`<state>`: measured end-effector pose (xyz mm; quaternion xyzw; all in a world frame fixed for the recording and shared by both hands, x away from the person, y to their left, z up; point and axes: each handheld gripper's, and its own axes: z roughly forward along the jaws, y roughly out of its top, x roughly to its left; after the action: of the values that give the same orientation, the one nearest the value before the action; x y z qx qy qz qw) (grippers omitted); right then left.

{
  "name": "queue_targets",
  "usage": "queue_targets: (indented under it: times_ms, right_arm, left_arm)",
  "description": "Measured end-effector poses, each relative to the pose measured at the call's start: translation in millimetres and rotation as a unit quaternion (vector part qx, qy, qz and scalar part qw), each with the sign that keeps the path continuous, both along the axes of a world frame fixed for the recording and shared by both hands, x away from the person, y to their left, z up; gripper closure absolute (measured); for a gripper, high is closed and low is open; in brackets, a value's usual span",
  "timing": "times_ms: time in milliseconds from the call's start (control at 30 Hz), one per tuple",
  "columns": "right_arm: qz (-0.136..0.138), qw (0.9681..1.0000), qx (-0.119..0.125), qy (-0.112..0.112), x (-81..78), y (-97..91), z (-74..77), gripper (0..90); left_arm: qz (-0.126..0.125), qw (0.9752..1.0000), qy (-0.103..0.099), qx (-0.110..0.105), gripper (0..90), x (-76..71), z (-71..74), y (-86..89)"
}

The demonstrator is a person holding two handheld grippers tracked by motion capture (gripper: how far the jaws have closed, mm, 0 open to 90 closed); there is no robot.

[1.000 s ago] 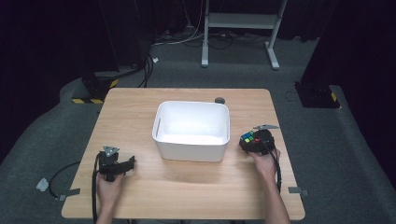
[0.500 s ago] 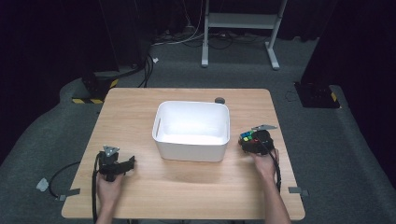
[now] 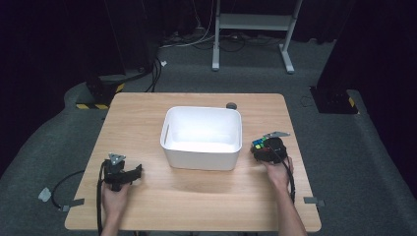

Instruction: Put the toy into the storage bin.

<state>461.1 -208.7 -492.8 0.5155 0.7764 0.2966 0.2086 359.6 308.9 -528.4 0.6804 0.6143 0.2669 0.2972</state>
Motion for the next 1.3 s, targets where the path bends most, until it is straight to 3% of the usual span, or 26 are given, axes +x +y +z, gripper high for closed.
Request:
queue_targets:
  times_ms: [367, 733, 1300]
  right_arm:
    - [-0.002, 1.0, 0.006, -0.005, -4.4, -2.2, 6.2, 33.8]
    - [-0.008, 0.9993, 0.035, -0.011, -10.5, -8.9, 15.8, 33.8]
    - [-0.009, 0.9982, 0.058, -0.007, -17.1, -17.2, 23.8, 33.8]
  left_arm:
    - [-0.001, 1.0, 0.0, 0.001, 17.0, 0.0, 0.0, 0.2]
    - [-0.001, 1.0, 0.0, 0.001, 17.0, 0.1, 0.0, 0.2]
    - [-0.001, 1.0, 0.0, 0.001, 17.0, 0.0, 0.0, 0.2]
